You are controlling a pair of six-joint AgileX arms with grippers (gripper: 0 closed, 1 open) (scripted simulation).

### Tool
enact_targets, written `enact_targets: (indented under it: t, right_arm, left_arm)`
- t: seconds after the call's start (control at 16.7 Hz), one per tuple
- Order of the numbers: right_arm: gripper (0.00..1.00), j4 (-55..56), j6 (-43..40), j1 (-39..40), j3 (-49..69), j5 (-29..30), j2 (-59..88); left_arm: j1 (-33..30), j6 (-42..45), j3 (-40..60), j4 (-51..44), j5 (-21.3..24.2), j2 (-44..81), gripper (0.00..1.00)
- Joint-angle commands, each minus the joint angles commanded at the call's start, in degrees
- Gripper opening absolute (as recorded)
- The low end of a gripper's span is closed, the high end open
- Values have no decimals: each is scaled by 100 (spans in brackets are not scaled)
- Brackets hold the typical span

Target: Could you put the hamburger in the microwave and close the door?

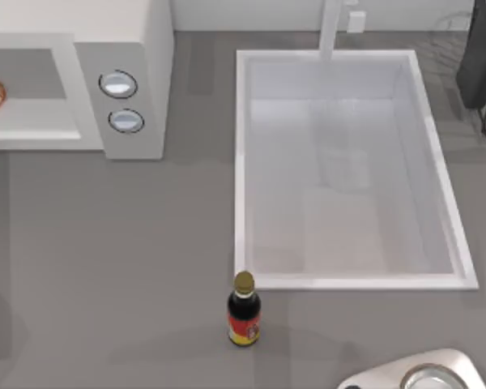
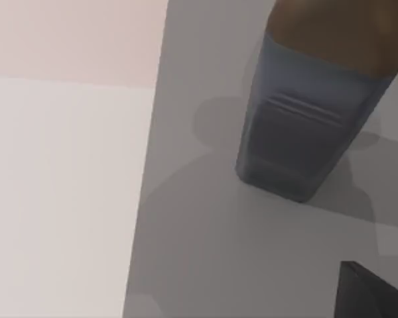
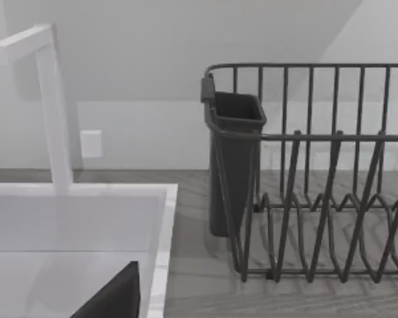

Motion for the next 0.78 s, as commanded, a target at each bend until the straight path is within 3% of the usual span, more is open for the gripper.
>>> enact_targets:
  t: [0.54,0.78]
  right_arm:
    - [100,0,0,0,0,0,0]
    - [100,0,0,0,0,0,0]
  left_arm:
    - [-208,195,-437,307,160,37,0]
    - [-363,-197,-512,782,-199,-578,0]
